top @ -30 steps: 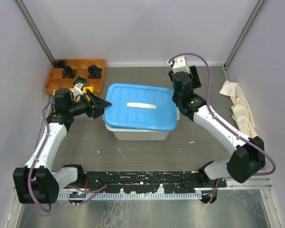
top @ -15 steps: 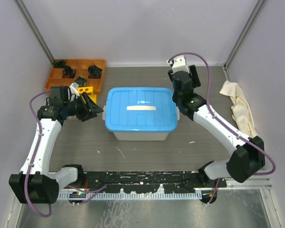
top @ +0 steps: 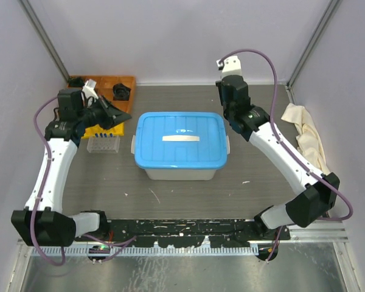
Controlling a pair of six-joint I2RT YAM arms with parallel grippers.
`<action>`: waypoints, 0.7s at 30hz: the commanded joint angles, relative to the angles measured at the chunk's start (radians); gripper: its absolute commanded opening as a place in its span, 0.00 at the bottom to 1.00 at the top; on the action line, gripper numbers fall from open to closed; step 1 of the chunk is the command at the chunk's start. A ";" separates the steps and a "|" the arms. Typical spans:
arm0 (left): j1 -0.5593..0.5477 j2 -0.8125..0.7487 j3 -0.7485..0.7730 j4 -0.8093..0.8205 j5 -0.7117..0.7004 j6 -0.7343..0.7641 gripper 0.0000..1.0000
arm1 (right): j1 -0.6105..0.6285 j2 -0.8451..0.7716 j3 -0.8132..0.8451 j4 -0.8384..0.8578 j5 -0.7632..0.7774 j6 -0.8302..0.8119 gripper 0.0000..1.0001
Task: Organize the chemistry lab equipment
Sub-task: Close the lid of the storage box.
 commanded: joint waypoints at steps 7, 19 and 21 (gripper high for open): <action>-0.097 0.229 0.037 0.405 0.377 -0.262 0.00 | -0.169 0.091 0.265 -0.327 -0.746 0.419 0.01; -0.121 0.349 -0.059 0.529 0.427 -0.331 0.00 | -0.331 0.184 0.128 -0.254 -1.287 0.629 0.01; -0.121 0.361 -0.054 0.494 0.414 -0.300 0.00 | -0.332 0.182 0.124 -0.254 -1.287 0.626 0.01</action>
